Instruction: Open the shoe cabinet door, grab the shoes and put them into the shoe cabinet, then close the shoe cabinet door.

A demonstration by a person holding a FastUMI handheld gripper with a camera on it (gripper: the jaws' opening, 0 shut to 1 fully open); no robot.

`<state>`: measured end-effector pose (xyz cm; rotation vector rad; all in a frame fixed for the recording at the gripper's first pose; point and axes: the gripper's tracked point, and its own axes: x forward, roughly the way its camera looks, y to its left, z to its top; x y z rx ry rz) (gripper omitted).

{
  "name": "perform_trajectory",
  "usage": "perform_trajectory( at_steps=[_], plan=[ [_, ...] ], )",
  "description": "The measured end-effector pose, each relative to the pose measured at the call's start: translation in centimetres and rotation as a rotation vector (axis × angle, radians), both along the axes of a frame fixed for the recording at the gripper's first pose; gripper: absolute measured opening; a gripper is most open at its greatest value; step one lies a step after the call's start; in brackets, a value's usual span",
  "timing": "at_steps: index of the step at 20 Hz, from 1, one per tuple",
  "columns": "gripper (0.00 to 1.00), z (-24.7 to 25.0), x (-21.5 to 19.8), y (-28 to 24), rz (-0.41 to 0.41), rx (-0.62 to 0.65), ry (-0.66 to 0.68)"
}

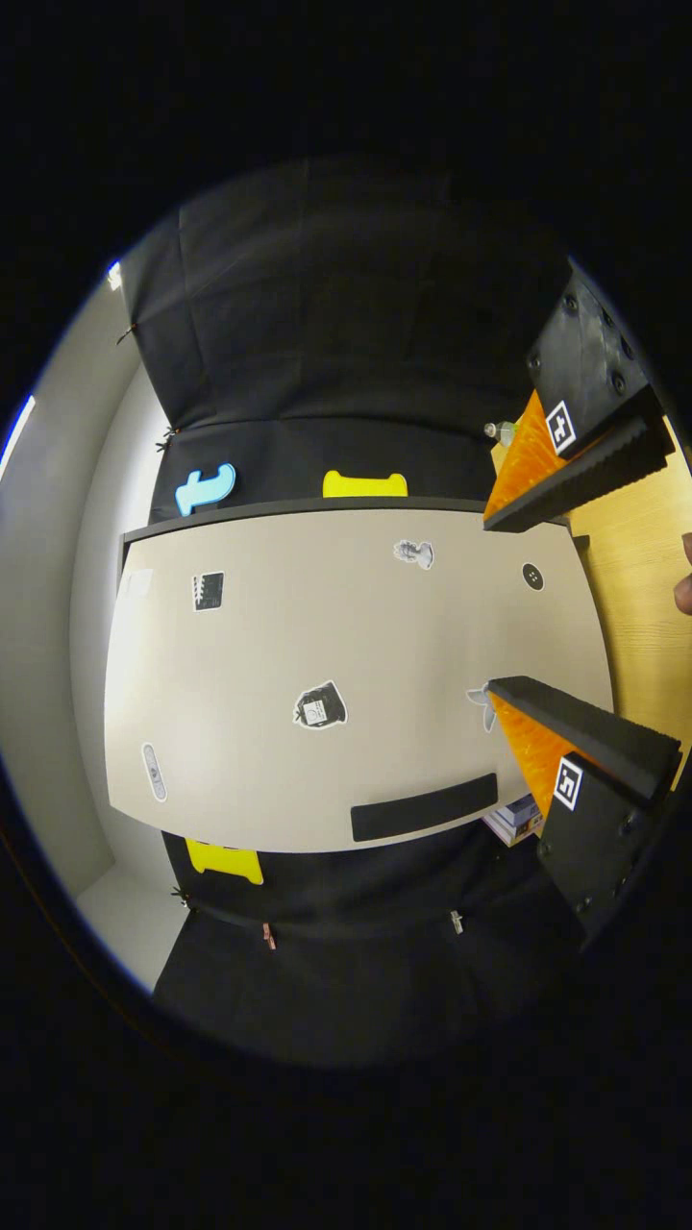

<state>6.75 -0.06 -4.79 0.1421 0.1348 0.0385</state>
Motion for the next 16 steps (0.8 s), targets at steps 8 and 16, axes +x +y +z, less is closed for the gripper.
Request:
perform_trajectory(
  at_steps=[8,16],
  plan=[
    [0.98,-0.02,-0.07,-0.23,-0.007,0.0,0.0],
    [0.98,0.61,-0.03,-0.1,-0.003,-0.003,-0.014]
  ],
)
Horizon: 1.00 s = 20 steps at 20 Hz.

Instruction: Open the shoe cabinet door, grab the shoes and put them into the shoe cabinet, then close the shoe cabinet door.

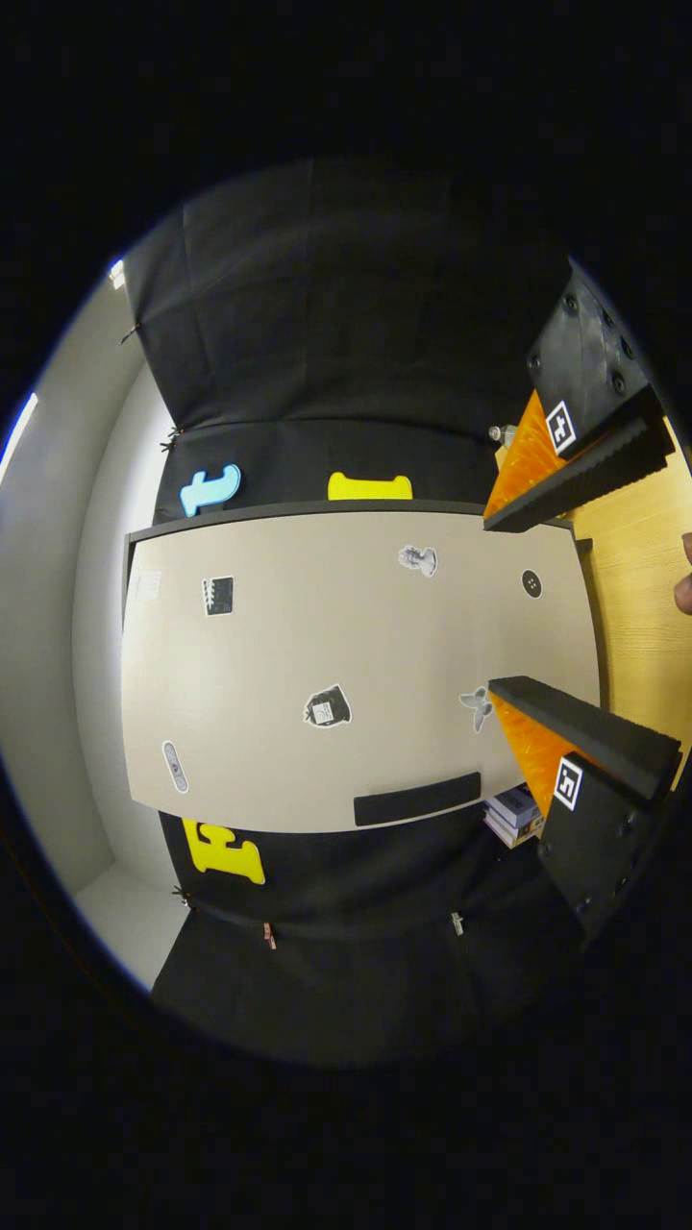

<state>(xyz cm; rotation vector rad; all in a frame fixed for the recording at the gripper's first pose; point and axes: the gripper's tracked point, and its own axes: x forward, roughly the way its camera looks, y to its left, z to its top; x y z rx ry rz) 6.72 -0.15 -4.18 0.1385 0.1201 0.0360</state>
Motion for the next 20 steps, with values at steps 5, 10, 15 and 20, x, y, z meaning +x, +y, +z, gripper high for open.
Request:
perform_trajectory(
  at_steps=[5,10,15,20],
  plan=[
    [0.98,-0.18,0.05,0.02,0.001,0.004,0.003],
    [0.98,-0.34,0.16,-0.25,-0.004,0.001,0.005],
    [0.98,-0.24,0.3,-0.32,-0.004,-0.002,-0.002],
    [0.98,-0.16,0.48,-0.19,-0.003,0.0,-0.004]
  ],
)
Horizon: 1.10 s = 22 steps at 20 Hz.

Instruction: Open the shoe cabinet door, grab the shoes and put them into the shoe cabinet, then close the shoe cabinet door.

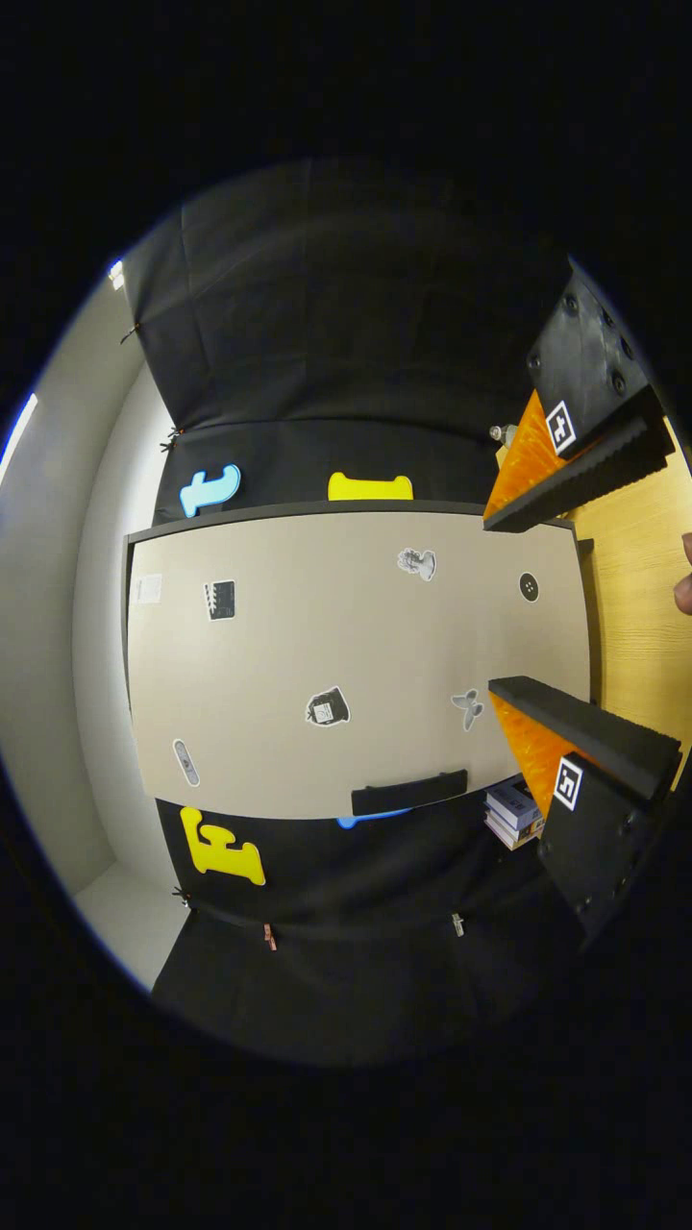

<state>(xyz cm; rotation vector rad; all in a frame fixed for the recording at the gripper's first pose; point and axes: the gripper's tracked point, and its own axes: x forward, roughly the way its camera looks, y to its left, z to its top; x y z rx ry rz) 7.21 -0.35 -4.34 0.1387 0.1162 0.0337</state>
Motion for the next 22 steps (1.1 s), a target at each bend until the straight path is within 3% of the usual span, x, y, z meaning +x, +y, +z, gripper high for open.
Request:
perform_trajectory(
  at_steps=[22],
  plan=[
    [0.98,0.13,-0.35,-0.55,-0.002,-0.003,-0.004]
  ],
)
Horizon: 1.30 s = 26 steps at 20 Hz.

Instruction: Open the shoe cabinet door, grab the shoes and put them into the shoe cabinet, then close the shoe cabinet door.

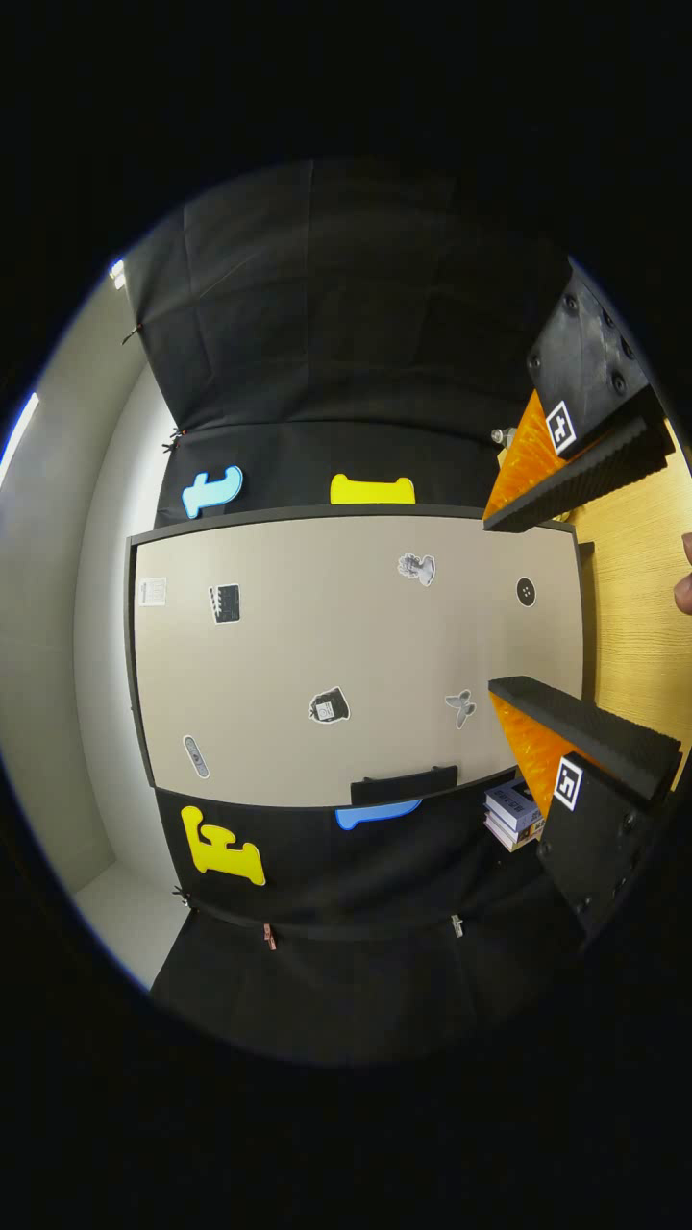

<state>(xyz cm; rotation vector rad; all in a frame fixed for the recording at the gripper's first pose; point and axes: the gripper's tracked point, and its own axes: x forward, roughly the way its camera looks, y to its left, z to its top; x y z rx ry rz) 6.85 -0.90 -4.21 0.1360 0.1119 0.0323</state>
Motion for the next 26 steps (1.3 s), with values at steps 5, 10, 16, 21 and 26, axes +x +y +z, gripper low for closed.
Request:
perform_trajectory(
  at_steps=[5,10,16,21,26],
  plan=[
    [0.98,0.1,-0.2,0.0,0.0,0.001,-0.002],
    [0.98,0.3,-0.4,-0.3,0.001,0.001,-0.004],
    [0.98,0.2,-0.4,-0.8,-0.004,0.007,-0.003],
    [0.98,0.2,-0.5,-1.0,-0.004,0.004,-0.004],
    [0.98,0.3,-0.4,-1.4,-0.007,0.006,-0.008]
  ],
)
